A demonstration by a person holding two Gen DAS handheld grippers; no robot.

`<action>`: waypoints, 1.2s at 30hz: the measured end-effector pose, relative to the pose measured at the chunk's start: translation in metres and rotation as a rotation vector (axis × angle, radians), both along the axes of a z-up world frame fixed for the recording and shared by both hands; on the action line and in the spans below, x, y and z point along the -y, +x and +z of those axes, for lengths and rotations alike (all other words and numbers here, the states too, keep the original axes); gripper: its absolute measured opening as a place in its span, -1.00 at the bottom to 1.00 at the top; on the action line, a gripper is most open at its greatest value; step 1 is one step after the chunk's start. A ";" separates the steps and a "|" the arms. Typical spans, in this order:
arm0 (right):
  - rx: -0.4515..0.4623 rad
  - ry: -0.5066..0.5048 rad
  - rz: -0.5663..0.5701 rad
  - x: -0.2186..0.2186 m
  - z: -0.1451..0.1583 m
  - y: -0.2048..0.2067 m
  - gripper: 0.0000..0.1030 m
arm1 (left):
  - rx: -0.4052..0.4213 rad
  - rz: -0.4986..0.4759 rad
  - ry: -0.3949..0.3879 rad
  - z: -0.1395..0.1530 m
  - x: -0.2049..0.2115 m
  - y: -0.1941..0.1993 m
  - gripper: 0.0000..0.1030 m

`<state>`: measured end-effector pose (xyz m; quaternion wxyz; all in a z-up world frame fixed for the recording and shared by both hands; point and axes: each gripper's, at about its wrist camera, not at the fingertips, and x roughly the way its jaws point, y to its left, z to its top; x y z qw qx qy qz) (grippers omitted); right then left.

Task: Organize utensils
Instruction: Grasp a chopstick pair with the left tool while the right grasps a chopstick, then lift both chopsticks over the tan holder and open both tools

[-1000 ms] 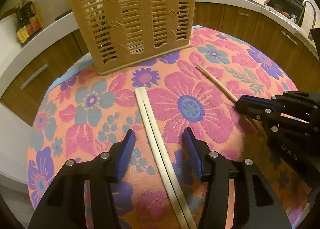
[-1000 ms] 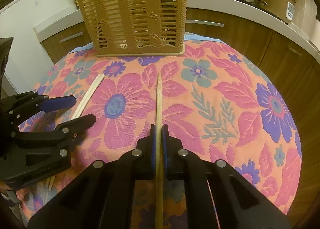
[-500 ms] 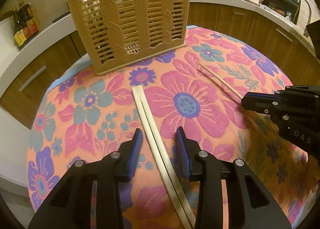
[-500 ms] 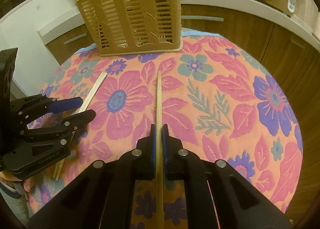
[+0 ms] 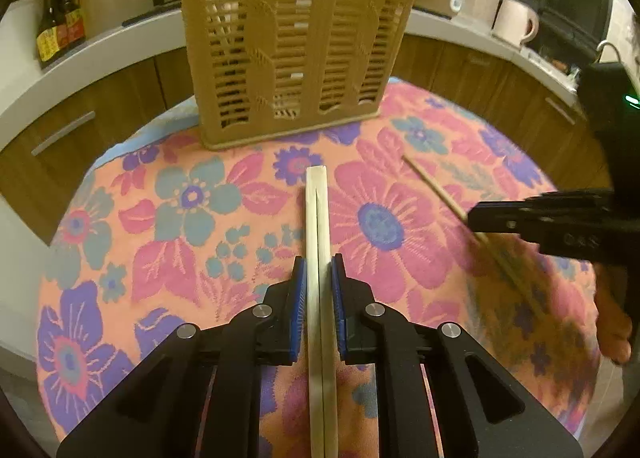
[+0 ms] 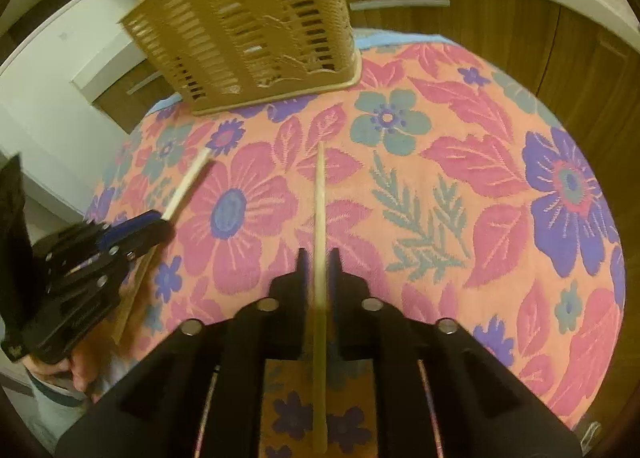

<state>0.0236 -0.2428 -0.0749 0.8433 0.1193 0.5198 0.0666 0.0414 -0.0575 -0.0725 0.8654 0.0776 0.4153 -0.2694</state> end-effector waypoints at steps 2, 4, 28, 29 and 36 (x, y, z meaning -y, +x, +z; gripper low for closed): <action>-0.024 0.005 0.019 -0.002 0.003 0.010 -0.58 | 0.015 -0.006 -0.006 0.004 -0.003 -0.002 -0.79; -0.045 -0.034 0.030 -0.007 0.004 0.017 -0.59 | 0.024 -0.005 -0.019 0.008 -0.007 -0.004 -0.79; 0.422 -0.011 0.191 -0.069 0.152 0.051 -0.92 | 0.377 0.070 -0.515 0.180 -0.059 0.049 -0.79; 0.465 -0.016 0.184 -0.070 0.163 0.055 -0.92 | 0.382 0.069 -0.525 0.186 -0.055 0.055 -0.79; 0.661 -0.083 0.080 -0.072 0.203 0.086 -0.92 | 0.433 0.099 -0.636 0.198 -0.039 0.106 -0.79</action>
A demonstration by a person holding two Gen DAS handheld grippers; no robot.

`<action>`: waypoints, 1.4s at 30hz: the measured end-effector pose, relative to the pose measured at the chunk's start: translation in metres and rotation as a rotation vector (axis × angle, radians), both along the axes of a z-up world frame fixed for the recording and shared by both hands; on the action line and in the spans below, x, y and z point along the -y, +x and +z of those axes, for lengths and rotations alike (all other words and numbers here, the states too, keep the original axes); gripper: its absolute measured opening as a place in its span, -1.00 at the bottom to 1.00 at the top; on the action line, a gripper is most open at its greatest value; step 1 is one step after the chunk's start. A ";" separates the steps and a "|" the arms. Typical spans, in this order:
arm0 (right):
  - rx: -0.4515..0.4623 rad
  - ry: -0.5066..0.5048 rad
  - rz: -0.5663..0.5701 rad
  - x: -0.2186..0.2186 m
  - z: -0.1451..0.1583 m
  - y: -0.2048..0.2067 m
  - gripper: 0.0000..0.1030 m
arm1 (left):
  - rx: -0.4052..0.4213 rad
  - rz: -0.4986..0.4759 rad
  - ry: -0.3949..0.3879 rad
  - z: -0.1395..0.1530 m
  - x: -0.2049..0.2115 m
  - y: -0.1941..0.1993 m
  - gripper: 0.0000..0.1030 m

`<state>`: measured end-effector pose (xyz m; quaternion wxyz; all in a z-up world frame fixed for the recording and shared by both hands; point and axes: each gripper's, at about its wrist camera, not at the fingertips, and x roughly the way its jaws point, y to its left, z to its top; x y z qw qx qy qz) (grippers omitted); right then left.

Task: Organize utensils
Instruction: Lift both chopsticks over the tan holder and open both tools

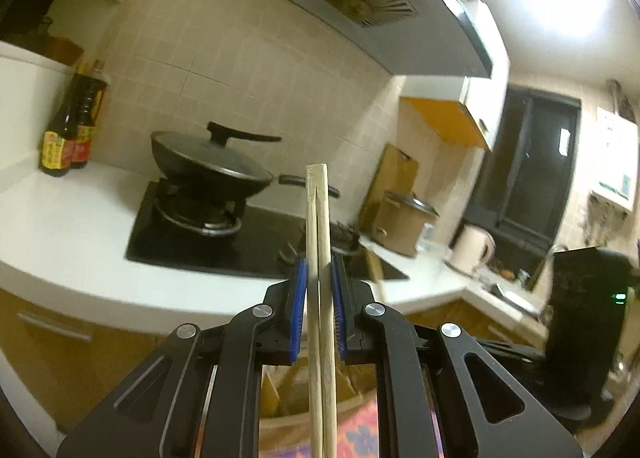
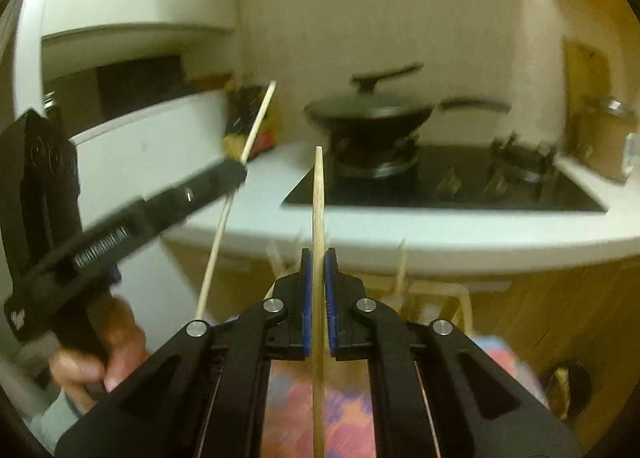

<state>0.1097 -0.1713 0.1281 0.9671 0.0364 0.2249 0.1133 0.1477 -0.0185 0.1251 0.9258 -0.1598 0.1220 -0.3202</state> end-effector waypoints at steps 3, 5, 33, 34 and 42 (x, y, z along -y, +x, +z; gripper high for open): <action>0.065 0.022 -0.051 0.005 0.005 0.015 -0.92 | 0.034 0.041 -0.007 -0.007 0.010 0.018 -0.79; 0.118 0.036 -0.091 0.007 0.006 0.025 -0.92 | 0.051 0.061 -0.002 -0.012 0.013 0.024 -0.79; 0.214 0.059 -0.224 0.016 -0.045 0.051 -0.91 | 0.106 0.187 0.073 -0.060 0.016 0.034 -0.77; 0.200 0.064 -0.212 0.017 -0.046 0.049 -0.91 | 0.099 0.180 0.075 -0.062 0.014 0.033 -0.75; 0.123 0.097 -0.156 0.030 -0.050 0.012 -0.86 | 0.042 0.113 0.062 -0.056 -0.013 0.011 -0.33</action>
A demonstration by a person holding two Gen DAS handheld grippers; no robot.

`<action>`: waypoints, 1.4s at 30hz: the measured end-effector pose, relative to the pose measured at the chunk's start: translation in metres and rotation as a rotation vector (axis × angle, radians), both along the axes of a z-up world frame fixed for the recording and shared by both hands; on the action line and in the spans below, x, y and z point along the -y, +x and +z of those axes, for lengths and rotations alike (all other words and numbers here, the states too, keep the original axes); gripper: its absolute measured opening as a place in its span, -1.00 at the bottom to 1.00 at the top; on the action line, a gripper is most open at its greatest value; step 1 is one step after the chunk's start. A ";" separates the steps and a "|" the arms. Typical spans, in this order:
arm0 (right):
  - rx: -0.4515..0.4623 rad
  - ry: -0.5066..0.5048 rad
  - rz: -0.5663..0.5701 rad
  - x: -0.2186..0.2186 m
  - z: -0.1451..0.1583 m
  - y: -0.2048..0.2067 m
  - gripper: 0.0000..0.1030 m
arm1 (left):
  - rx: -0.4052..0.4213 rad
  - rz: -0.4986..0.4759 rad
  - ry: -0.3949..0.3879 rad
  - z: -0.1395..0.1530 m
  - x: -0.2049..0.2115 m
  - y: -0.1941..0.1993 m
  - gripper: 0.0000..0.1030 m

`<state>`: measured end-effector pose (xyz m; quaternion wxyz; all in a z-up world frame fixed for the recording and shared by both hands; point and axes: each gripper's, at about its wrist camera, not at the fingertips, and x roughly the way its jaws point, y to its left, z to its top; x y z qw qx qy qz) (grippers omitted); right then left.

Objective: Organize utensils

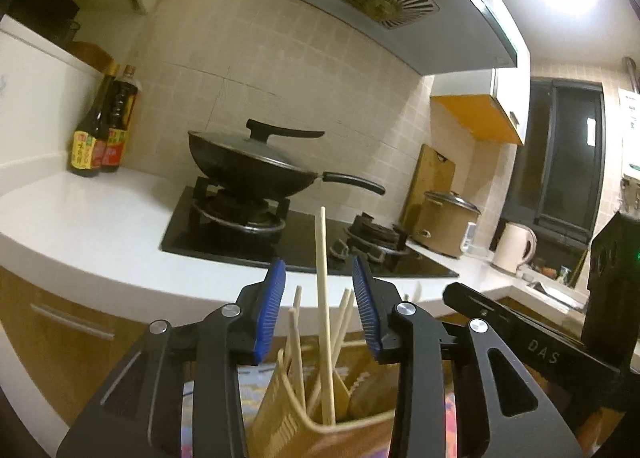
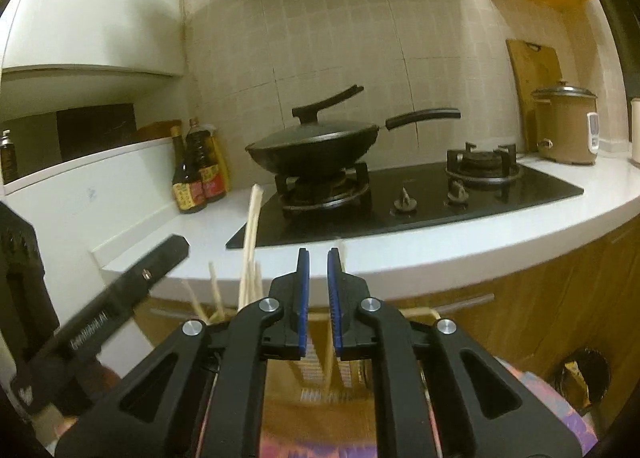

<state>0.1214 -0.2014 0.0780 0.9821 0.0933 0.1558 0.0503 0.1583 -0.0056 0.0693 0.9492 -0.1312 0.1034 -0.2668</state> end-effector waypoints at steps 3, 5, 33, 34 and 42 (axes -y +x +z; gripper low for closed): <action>-0.006 -0.007 0.011 0.002 0.000 -0.023 -0.83 | 0.014 0.011 -0.007 0.005 -0.011 -0.018 -0.11; -0.013 -0.010 0.019 0.003 -0.002 -0.039 -0.73 | 0.014 0.016 -0.017 0.006 -0.016 -0.024 -0.09; -0.235 0.113 0.038 0.041 -0.109 -0.069 -0.07 | -0.186 -0.006 0.339 0.040 0.083 0.078 -0.96; -0.235 0.115 0.040 0.041 -0.110 -0.069 -0.07 | -0.154 -0.020 0.302 0.044 0.078 0.072 -0.96; -0.227 0.076 0.052 0.030 -0.107 -0.071 -0.07 | 0.093 0.050 0.208 0.040 0.062 0.022 -0.95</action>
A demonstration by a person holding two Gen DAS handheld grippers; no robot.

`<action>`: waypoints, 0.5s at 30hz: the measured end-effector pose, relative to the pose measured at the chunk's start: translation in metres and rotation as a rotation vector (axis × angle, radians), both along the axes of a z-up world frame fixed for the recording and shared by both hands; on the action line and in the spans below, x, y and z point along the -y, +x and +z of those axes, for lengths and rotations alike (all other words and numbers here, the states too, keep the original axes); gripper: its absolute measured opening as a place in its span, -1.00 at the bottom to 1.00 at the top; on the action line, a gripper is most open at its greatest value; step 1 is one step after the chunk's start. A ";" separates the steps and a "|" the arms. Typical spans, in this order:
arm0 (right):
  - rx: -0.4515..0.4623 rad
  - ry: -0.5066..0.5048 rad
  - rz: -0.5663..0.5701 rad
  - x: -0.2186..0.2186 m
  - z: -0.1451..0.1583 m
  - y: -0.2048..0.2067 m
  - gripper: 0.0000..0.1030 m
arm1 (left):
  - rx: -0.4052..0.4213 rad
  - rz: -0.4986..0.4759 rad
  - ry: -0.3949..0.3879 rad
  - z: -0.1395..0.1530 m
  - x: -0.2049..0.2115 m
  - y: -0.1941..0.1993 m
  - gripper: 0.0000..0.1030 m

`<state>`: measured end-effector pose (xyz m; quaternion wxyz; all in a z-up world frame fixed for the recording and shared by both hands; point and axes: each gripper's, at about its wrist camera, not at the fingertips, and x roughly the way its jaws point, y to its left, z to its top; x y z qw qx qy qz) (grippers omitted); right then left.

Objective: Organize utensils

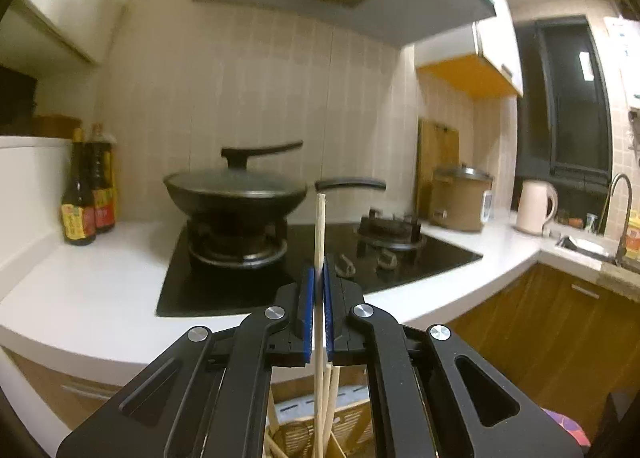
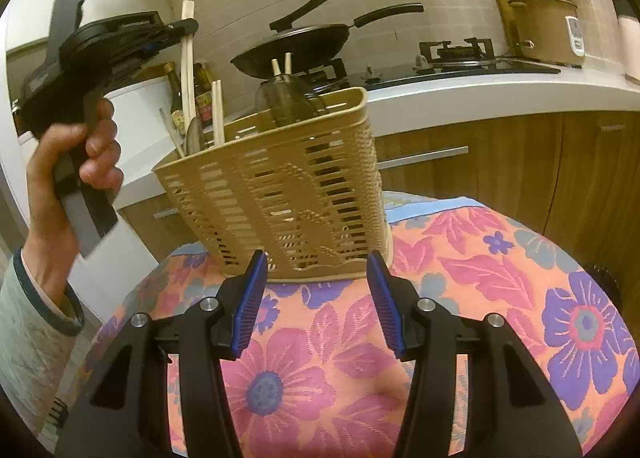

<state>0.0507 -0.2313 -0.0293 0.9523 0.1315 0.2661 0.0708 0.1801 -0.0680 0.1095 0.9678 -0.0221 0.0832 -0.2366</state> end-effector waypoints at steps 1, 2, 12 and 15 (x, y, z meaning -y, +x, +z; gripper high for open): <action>0.002 -0.010 0.003 -0.002 0.000 0.000 -0.07 | 0.008 0.007 -0.004 -0.006 -0.002 -0.005 -0.95; 0.004 -0.019 0.004 -0.004 0.000 -0.001 -0.07 | 0.013 0.007 -0.009 -0.009 -0.002 -0.008 -0.95; 0.038 -0.076 0.001 -0.018 0.006 -0.010 0.27 | -0.115 -0.016 -0.092 -0.041 -0.051 -0.044 0.20; 0.048 -0.101 -0.029 -0.022 0.010 -0.014 0.27 | -0.126 0.001 -0.111 -0.049 -0.066 -0.066 0.46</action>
